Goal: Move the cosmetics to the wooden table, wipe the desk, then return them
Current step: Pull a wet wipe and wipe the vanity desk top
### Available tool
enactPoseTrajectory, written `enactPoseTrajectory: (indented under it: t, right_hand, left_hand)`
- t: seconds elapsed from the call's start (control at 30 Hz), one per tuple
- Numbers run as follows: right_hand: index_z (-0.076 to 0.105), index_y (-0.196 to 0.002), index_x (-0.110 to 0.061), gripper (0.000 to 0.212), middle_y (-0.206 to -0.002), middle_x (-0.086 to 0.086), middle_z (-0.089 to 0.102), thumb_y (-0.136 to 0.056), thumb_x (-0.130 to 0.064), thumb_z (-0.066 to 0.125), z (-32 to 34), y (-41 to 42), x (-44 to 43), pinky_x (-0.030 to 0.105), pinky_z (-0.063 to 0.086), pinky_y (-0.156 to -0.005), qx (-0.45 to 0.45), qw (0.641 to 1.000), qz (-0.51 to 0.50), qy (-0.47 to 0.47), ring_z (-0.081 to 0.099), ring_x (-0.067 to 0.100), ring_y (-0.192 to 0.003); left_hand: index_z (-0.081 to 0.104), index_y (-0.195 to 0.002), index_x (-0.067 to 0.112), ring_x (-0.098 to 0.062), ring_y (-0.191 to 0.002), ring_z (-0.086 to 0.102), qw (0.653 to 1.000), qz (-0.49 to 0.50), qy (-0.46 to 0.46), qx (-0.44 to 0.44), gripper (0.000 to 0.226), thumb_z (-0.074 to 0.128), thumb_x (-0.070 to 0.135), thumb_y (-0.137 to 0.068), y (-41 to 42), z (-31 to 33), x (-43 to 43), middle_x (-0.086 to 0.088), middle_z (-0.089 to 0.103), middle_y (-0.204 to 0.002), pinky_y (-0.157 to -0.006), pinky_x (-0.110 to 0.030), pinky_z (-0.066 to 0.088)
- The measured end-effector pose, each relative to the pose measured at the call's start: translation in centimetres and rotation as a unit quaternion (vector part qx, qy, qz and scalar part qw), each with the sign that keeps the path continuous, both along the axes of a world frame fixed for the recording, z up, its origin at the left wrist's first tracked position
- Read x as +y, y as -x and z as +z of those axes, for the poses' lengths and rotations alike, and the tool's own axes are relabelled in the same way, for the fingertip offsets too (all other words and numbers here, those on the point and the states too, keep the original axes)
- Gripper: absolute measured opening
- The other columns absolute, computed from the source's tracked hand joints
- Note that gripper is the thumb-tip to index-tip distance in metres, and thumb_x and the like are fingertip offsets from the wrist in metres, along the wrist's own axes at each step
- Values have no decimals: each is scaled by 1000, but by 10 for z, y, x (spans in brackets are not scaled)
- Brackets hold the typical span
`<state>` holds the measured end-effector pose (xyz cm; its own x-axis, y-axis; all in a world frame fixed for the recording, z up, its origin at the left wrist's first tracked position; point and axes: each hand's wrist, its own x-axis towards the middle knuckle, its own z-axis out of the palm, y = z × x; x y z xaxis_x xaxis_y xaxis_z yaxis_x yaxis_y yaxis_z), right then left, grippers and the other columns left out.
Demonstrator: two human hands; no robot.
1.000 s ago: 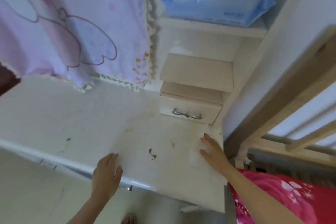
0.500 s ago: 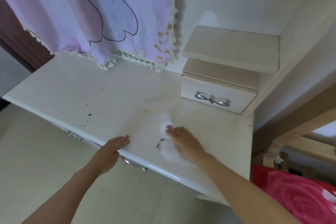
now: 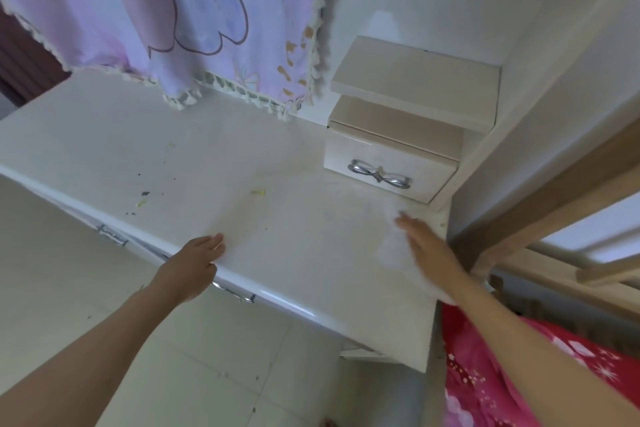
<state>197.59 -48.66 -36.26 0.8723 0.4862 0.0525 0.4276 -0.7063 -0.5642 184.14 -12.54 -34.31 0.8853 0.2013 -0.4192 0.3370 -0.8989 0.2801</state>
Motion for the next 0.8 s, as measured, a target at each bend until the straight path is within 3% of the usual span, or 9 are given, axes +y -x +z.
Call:
enactPoseTrajectory:
  t: [0.1, 0.2, 0.27, 0.33, 0.4, 0.57, 0.67, 0.77, 0.8]
  right_hand:
    - [45, -130, -4, 36, -145, 14, 33, -96, -1, 35, -14, -24, -32, 25, 16, -109, 25, 994, -11, 102, 33, 31, -133]
    - [44, -130, 2, 42, -144, 21, 33, -93, -10, 26, -19, -7, -13, 41, 20, -109, 3, 986, -16, 165, 38, 38, -127]
    - [50, -124, 3, 45, -135, 24, 46, -86, -12, 29, -25, 17, -4, 45, 38, -99, -10, 987, -25, 157, 54, 39, -110]
    - [50, -119, -3, 41, -122, 20, 59, -85, -14, 30, -29, 47, -3, 39, 50, -85, -93, 978, 34, 184, 65, 31, -94]
    - [44, -120, -7, 38, -122, 14, 60, -86, -15, 28, -31, 79, 3, 36, 41, -93, -132, 964, 96, 210, 65, 24, -95]
    - [45, -123, -12, 42, -132, 6, 53, -85, -25, 33, -29, 121, 45, 33, 33, -100, -82, 940, 246, 222, 53, 19, -106]
    - [48, -129, -11, 60, -139, 6, 46, -94, -45, 13, -17, 94, 65, 32, 38, -103, -50, 940, 217, 260, 53, 19, -118]
    - [16, -145, -10, 89, -155, 8, 8, -75, -62, -2, -14, 48, 81, 34, 5, -115, -31, 959, 154, 236, 19, 23, -140]
    - [9, -146, -11, 94, -155, 6, 1, -69, -62, -5, -16, 33, 86, 33, 0, -115, -27, 964, 132, 231, 12, 21, -142]
  left_hand:
    - [23, -144, 12, -9, -142, 8, 999, 13, -29, 12, 52, 37, 11, -94, 2, 1, -11, 7, 8, -155, -113, -28, 17]
    - [16, -145, 8, -12, -143, 1, 998, 18, -58, 13, 57, 39, 23, -95, 6, -3, -22, 3, 1, -156, -114, -32, 18]
    - [13, -145, 3, -16, -144, -2, 998, 15, -61, 10, 65, 43, 32, -94, 8, -7, -28, -2, -1, -156, -115, -32, 17]
    - [14, -144, 0, -18, -144, -3, 999, 20, -48, -2, 72, 47, 36, -92, 10, -8, -31, -5, -1, -156, -115, -32, 14]
    - [14, -144, 0, -18, -144, -3, 999, 21, -37, -6, 73, 49, 36, -91, 11, -6, -30, -6, 0, -156, -116, -31, 13]
    - [13, -144, 1, -18, -144, -3, 999, 20, -35, 6, 73, 47, 38, -92, 11, 2, -32, -5, -1, -156, -116, -32, 13]
    - [15, -144, 1, -16, -144, -3, 999, 26, -31, 3, 71, 47, 38, -92, 12, 3, -33, -4, -1, -156, -116, -32, 13]
    - [15, -144, 4, -13, -144, -3, 999, 30, -24, -9, 69, 46, 37, -92, 12, 1, -30, -1, -1, -156, -115, -30, 15]
    - [15, -145, 5, -12, -144, -3, 999, 31, -22, -12, 69, 46, 37, -92, 13, 0, -29, 0, -1, -156, -115, -29, 15]
